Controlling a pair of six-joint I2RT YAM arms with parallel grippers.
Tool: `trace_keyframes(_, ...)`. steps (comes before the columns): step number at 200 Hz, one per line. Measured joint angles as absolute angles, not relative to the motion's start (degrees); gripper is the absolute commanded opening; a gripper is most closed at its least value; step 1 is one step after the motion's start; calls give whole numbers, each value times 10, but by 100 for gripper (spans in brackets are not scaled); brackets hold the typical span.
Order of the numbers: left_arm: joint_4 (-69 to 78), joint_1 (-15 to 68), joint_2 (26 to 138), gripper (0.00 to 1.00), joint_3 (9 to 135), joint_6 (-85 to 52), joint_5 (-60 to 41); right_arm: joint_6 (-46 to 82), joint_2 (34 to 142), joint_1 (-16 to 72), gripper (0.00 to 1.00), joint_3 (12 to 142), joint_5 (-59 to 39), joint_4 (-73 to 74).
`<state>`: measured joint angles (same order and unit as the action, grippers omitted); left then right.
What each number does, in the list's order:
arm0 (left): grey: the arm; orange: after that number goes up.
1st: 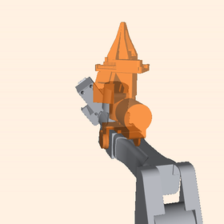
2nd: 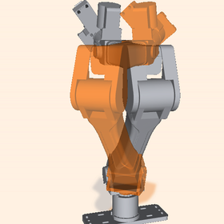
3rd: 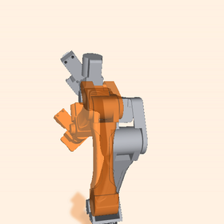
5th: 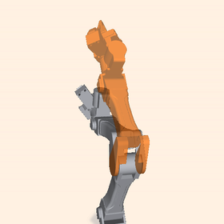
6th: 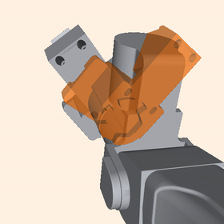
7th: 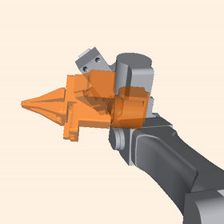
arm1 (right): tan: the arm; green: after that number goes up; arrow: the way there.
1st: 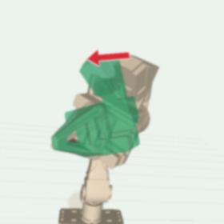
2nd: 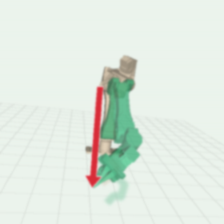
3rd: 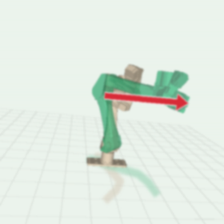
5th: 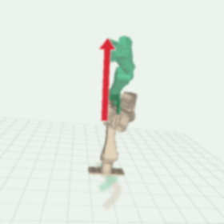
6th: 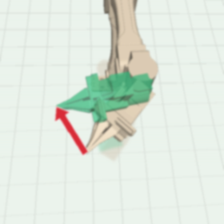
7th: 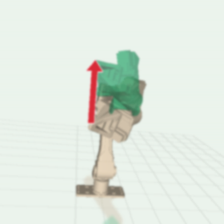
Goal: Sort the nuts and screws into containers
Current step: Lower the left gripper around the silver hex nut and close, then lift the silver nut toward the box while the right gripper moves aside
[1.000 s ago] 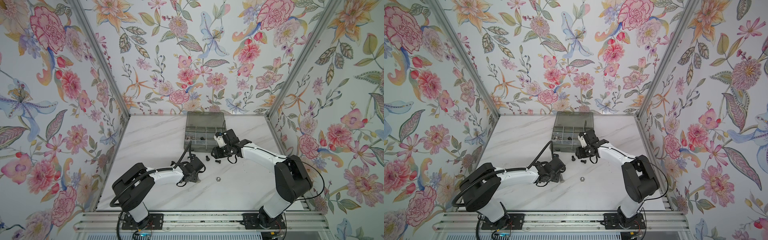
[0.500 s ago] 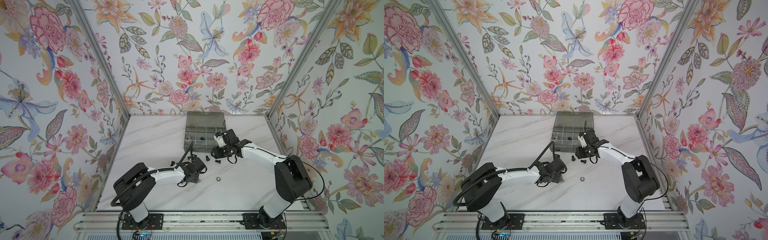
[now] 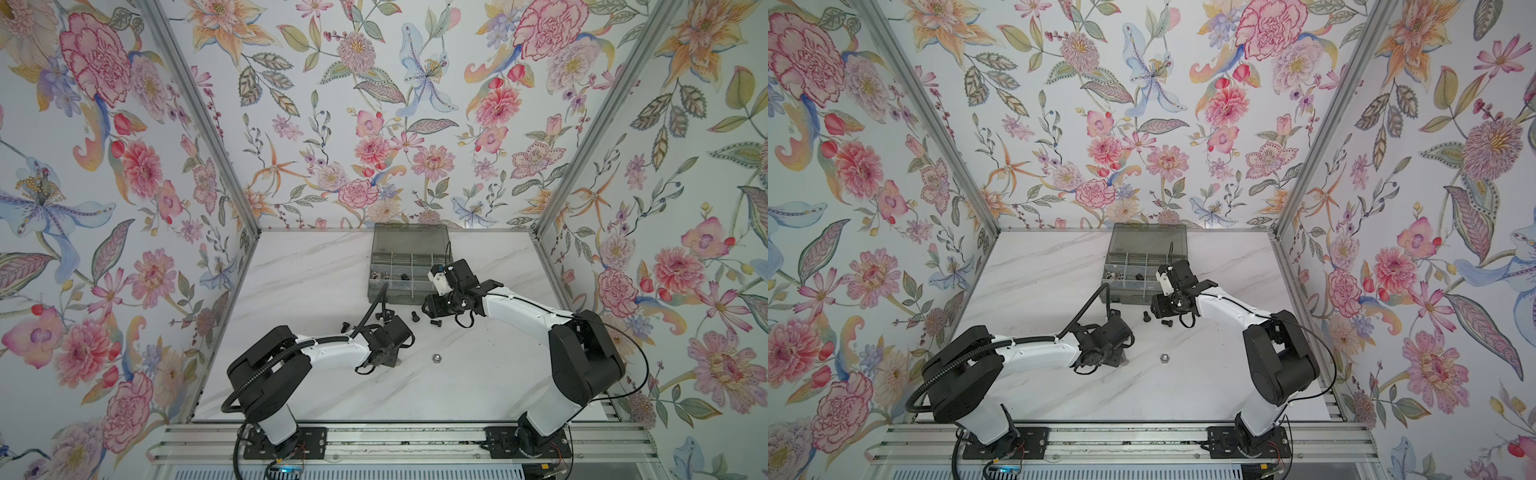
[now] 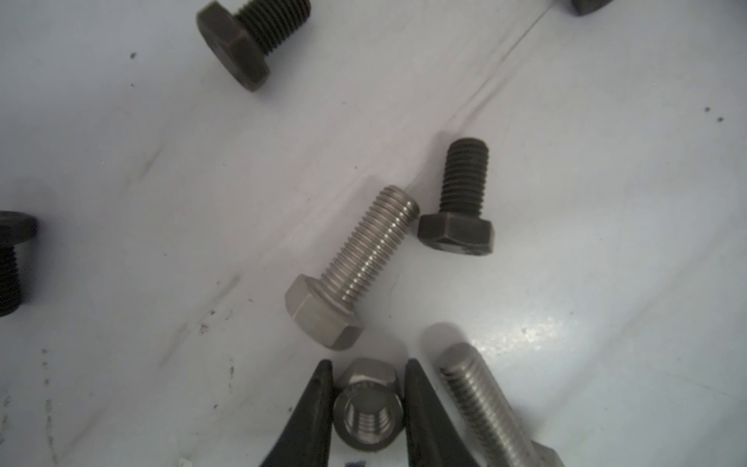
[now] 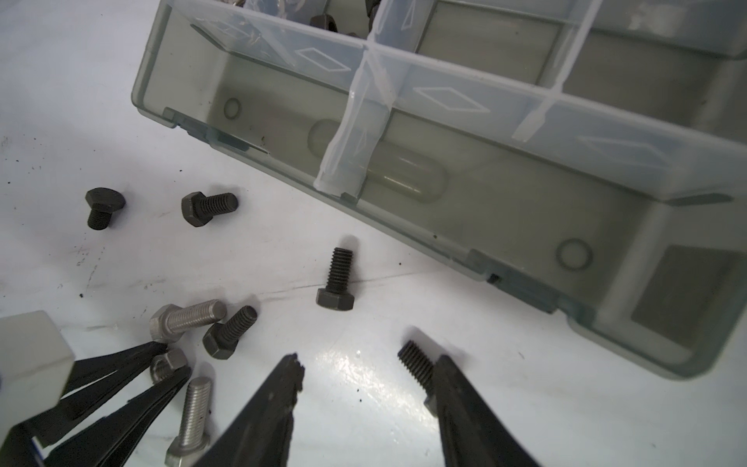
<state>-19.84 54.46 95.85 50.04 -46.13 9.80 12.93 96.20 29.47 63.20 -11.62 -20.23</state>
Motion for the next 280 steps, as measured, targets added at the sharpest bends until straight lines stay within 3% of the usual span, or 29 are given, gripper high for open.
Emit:
trace_keyframes(58, -198, 545, 958, 0, 500, -462, 98, 134, 962, 295, 57, 632, -116, -202)
trace_keyframes(138, -222, 545, 936, 0, 489, -461, 99, 139, 959, 291, 57, 632, -123, -202)
trace_keyframes(187, -227, 542, 867, 0, 493, -456, 106, 144, 928, 276, 58, 629, -136, -197)
trace_keyframes(280, -138, 441, 841, 0, 597, -370, 97, 164, 857, 250, 58, 582, -142, -188)
